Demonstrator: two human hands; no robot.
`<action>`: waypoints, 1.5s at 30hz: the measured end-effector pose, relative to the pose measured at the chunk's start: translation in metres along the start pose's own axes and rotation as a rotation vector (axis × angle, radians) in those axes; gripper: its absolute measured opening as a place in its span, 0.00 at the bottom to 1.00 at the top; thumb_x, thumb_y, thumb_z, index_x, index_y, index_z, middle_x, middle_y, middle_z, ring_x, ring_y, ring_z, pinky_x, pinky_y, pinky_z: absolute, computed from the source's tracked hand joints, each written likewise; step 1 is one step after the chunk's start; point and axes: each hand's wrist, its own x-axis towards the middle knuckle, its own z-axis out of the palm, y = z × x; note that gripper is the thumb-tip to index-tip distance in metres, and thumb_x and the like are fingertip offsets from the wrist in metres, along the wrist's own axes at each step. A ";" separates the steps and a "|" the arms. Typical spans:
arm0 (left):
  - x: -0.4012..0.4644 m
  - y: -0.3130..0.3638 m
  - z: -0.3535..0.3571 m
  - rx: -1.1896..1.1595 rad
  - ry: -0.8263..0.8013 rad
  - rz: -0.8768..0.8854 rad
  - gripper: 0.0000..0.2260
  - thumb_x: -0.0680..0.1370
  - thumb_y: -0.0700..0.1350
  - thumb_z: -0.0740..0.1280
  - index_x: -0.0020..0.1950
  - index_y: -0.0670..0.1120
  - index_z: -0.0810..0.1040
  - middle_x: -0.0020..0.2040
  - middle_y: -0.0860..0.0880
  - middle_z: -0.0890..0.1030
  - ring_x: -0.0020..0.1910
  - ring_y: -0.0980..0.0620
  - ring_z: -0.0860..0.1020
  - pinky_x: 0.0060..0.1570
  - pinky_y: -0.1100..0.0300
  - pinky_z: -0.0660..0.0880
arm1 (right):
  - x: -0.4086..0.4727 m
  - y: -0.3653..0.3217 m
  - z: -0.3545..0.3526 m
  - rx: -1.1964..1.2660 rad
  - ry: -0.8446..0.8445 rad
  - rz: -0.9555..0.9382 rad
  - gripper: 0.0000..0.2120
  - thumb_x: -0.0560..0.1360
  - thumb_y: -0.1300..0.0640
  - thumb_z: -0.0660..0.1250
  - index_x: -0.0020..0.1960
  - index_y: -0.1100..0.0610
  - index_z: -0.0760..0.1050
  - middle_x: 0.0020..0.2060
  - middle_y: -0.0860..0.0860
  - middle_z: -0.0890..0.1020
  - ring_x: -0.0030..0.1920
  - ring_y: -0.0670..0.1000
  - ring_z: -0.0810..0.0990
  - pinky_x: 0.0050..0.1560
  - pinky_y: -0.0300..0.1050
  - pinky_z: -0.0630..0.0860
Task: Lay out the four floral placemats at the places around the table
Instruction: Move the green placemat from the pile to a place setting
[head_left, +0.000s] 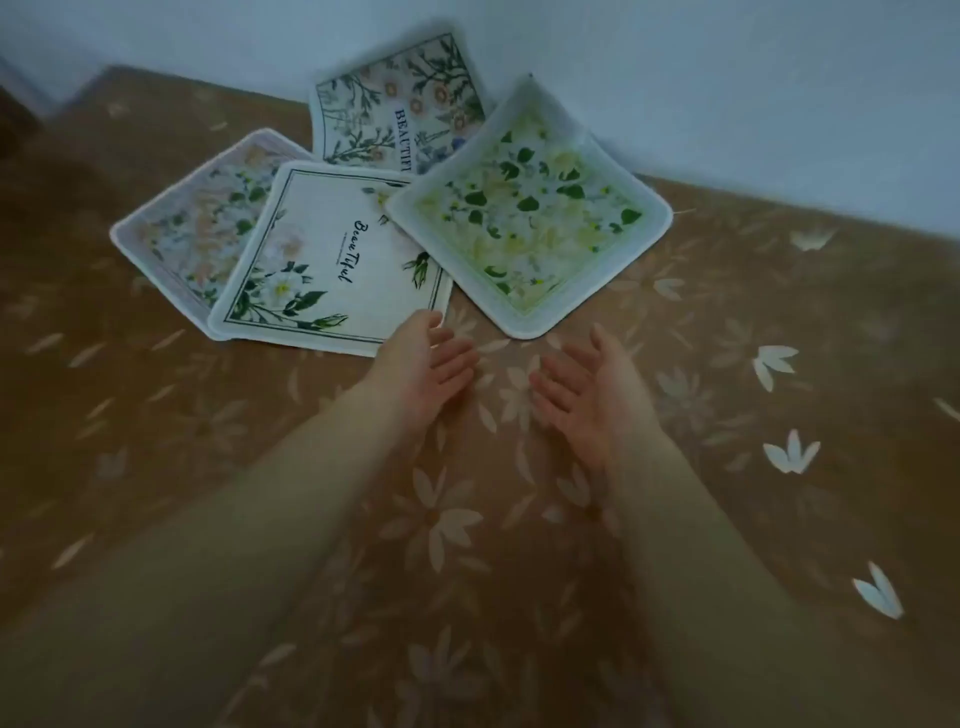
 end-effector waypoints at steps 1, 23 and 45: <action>0.010 0.000 0.010 -0.007 0.019 -0.009 0.18 0.83 0.50 0.62 0.66 0.39 0.72 0.57 0.39 0.81 0.59 0.42 0.80 0.64 0.47 0.76 | 0.008 -0.002 -0.002 0.014 -0.007 0.021 0.30 0.83 0.40 0.61 0.78 0.58 0.67 0.71 0.61 0.77 0.70 0.63 0.77 0.65 0.58 0.75; 0.043 -0.015 0.053 0.096 0.155 0.099 0.06 0.78 0.37 0.73 0.54 0.39 0.82 0.33 0.47 0.87 0.31 0.54 0.85 0.32 0.62 0.81 | 0.047 -0.041 -0.011 -0.149 -0.058 0.037 0.07 0.84 0.55 0.64 0.59 0.54 0.79 0.49 0.54 0.88 0.42 0.52 0.89 0.37 0.44 0.83; -0.074 -0.091 -0.010 0.001 0.047 -0.072 0.14 0.84 0.45 0.65 0.68 0.41 0.76 0.51 0.43 0.83 0.50 0.49 0.83 0.42 0.58 0.80 | -0.109 -0.008 -0.158 -0.396 0.346 -0.090 0.05 0.81 0.65 0.70 0.50 0.56 0.78 0.27 0.54 0.86 0.25 0.47 0.85 0.24 0.37 0.80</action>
